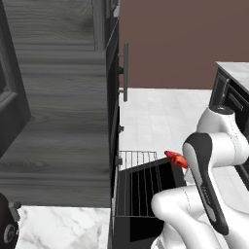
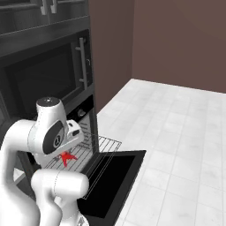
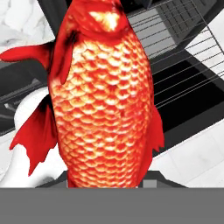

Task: Place the fish on the rack of the oven, and slide the rack back inside. Close the oven door.

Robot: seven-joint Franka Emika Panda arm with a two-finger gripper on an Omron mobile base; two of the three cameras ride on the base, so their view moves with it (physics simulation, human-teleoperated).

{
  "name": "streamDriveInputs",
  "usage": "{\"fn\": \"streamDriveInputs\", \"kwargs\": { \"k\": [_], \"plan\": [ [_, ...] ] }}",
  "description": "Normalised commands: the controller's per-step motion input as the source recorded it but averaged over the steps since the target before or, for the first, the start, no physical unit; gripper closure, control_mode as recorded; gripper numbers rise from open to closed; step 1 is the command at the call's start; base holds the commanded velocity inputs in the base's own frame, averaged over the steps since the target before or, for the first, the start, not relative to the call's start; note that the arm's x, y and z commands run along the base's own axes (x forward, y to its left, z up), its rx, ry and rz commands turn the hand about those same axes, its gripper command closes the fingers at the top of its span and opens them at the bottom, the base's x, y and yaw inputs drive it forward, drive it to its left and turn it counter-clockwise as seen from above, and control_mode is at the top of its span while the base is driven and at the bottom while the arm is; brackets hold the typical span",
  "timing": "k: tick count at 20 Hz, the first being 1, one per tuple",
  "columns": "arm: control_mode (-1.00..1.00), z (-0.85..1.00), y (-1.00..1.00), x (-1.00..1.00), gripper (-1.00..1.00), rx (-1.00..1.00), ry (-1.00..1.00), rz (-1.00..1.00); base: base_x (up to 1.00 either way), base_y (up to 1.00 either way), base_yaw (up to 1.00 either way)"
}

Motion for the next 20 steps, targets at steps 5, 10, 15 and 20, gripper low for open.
{"fn": "streamDriveInputs", "kwargs": {
  "k": [5,10,15,20],
  "plan": [
    [-1.00,-0.35,0.00,0.22,1.00,0.00,0.00,0.10,0.00,0.00,0.00],
    [-1.00,-0.33,0.00,0.07,1.00,0.00,0.00,0.01,0.00,0.00,0.00],
    [-1.00,-0.36,0.00,0.12,1.00,0.00,-0.01,0.00,0.00,0.00,0.00],
    [-1.00,-0.29,0.00,0.15,1.00,0.00,-0.01,0.01,0.00,0.00,0.00]
  ]
}}
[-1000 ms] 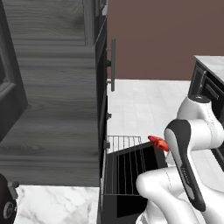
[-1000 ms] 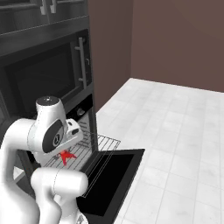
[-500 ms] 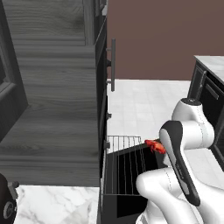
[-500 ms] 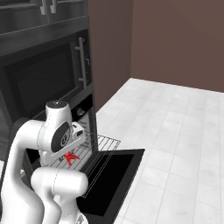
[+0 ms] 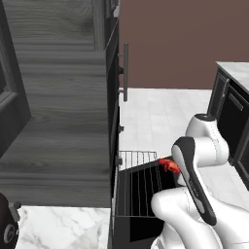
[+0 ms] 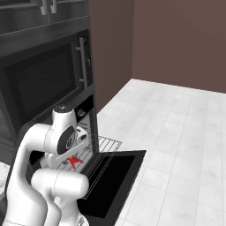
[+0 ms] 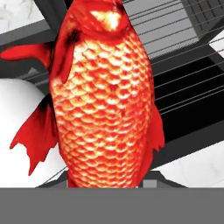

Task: Place the fish on the rack of the oven, and slide the rack back inside. Close the oven door.

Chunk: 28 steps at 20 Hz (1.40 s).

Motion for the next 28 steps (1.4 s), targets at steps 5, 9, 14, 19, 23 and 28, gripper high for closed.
{"fn": "streamDriveInputs", "kwargs": {
  "k": [5,9,14,19,23,28],
  "plan": [
    [-1.00,-0.25,0.00,0.14,1.00,0.00,0.00,0.02,0.00,0.00,0.00],
    [-1.00,-0.21,0.00,0.07,1.00,0.00,0.00,0.01,0.00,0.00,0.00],
    [-1.00,-0.10,0.00,0.11,1.00,0.00,0.00,-0.02,0.00,0.00,0.00],
    [-1.00,-0.12,0.00,0.12,1.00,0.00,0.00,-0.05,0.00,0.00,0.00],
    [-1.00,-0.18,0.00,0.13,1.00,0.00,0.00,-0.07,0.00,0.00,0.00],
    [-1.00,-0.21,0.00,0.12,1.00,0.00,-0.01,-0.08,0.00,0.00,0.00]
  ]
}}
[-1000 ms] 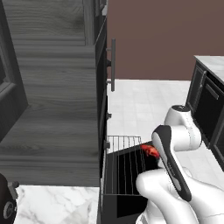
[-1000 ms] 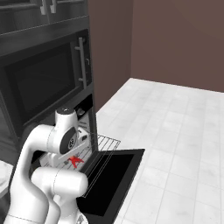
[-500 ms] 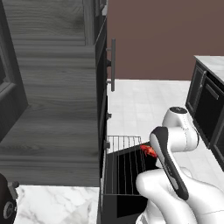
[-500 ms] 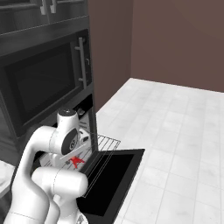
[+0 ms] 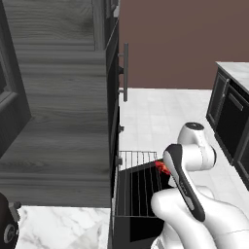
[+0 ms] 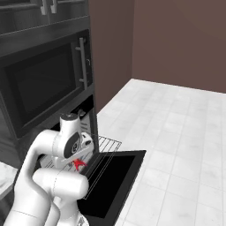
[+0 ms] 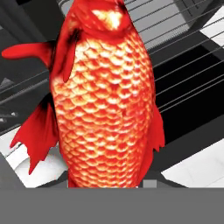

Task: Place the fish on the rack of the oven, and slide the rack back inside. Close the oven door.

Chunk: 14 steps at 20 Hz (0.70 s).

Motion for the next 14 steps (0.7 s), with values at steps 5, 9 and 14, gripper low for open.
{"fn": "streamDriveInputs", "kwargs": {
  "k": [5,9,14],
  "plan": [
    [-1.00,-0.19,0.00,0.16,1.00,0.02,-0.01,-0.11,0.00,0.00,0.00],
    [-1.00,-0.21,0.00,0.18,1.00,0.04,-0.08,-0.14,0.00,0.00,0.00],
    [-1.00,-0.19,0.01,0.24,1.00,0.05,-0.13,-0.16,0.00,0.00,0.00]
  ]
}}
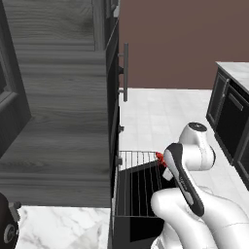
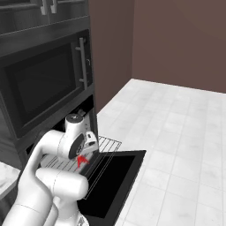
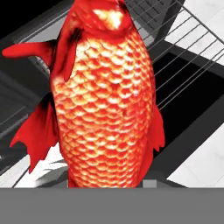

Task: Place the fish on the rack of the oven, and slide the rack back inside. Close the oven door.

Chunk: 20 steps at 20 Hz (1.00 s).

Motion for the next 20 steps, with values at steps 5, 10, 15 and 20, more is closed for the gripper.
{"fn": "streamDriveInputs", "kwargs": {
  "k": [5,10,15,20],
  "plan": [
    [-1.00,-0.28,0.11,0.15,1.00,0.04,-0.12,-0.23,0.00,0.00,0.00],
    [-1.00,-0.42,0.20,0.12,1.00,0.03,-0.08,-0.26,0.00,0.00,0.00],
    [-1.00,-0.48,0.16,0.07,1.00,0.05,-0.03,-0.23,0.00,0.00,0.00],
    [-1.00,-0.67,0.03,0.00,1.00,0.05,-0.09,-0.15,0.00,0.00,0.00]
  ]
}}
